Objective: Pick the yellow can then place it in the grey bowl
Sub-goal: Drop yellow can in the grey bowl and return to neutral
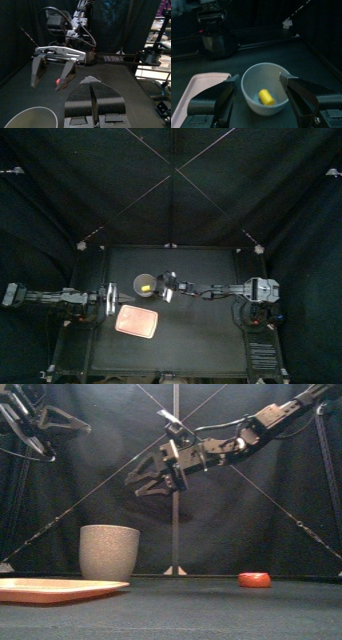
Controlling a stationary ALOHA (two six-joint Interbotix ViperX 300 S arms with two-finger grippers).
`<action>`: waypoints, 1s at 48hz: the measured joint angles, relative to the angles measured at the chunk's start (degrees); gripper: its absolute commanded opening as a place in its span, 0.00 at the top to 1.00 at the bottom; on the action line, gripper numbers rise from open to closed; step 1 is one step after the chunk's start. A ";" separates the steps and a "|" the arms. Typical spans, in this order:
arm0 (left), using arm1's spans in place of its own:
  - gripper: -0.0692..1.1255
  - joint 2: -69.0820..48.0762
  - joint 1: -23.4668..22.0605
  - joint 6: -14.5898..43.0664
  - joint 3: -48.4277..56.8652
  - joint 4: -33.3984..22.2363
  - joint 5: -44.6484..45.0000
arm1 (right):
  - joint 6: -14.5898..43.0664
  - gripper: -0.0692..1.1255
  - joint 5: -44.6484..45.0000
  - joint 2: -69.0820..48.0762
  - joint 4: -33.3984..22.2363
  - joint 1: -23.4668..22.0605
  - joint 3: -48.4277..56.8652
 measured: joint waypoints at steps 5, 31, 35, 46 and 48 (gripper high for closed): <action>0.96 0.00 0.00 0.09 0.26 -0.09 0.00 | 0.09 0.13 -3.96 -4.57 0.00 1.58 6.68; 0.96 0.00 0.70 0.26 0.70 0.44 0.00 | 0.00 0.13 -13.01 -20.83 0.00 8.79 24.79; 0.96 0.00 0.79 0.26 0.62 0.44 0.00 | 0.09 0.13 -13.18 -21.71 0.09 9.05 25.49; 0.96 0.00 1.23 0.26 0.70 0.88 0.00 | 0.09 0.13 -13.27 -21.97 0.00 9.67 26.19; 0.96 0.00 1.32 0.26 0.70 0.88 0.00 | 0.09 0.13 -13.27 -21.97 0.09 9.76 26.10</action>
